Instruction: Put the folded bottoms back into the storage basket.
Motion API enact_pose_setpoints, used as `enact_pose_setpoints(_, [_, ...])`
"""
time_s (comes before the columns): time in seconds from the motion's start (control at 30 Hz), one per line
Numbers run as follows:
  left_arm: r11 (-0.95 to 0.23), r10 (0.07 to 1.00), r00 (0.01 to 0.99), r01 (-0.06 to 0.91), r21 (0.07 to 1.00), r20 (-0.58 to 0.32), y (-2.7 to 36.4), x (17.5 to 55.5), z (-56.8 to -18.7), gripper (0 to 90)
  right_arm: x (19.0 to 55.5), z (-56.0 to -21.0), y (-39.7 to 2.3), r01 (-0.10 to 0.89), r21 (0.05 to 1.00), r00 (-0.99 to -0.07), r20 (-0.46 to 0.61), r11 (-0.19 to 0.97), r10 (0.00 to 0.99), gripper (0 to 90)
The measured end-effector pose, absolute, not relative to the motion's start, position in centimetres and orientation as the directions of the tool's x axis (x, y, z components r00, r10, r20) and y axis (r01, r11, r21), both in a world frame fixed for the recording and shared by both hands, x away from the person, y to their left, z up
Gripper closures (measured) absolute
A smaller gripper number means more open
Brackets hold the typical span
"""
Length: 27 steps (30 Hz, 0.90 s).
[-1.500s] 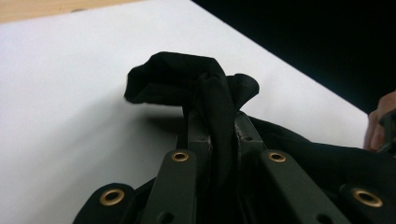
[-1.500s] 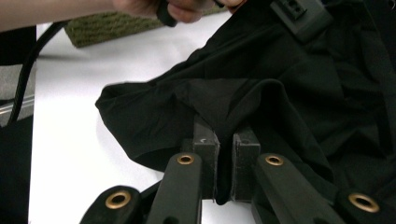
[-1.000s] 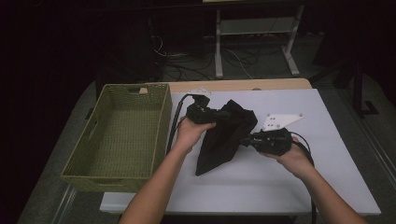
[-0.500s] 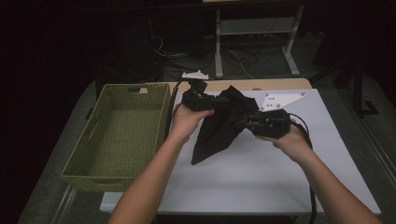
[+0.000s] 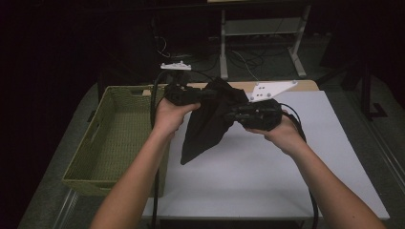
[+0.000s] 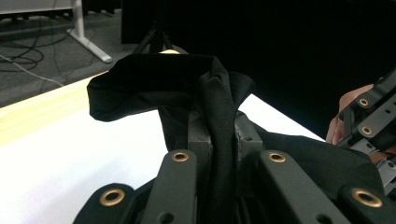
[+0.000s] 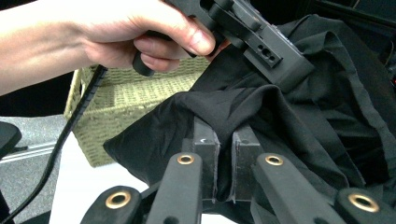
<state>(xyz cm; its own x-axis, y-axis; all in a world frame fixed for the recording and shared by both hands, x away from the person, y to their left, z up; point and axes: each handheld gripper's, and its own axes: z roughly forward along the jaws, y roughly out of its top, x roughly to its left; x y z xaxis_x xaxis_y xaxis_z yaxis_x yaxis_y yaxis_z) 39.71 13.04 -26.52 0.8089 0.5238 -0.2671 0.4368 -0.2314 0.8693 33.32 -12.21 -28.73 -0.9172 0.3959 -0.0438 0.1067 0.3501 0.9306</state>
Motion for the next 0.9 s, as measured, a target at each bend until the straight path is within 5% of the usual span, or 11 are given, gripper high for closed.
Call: enact_pose_setpoints(0.9, [-0.197,0.596,0.771,0.413,0.889,-0.227,21.3,38.7,-24.0,80.7,34.6,-26.1,-4.8,0.045,0.931,-0.946,-0.077,0.362,0.315,82.9])
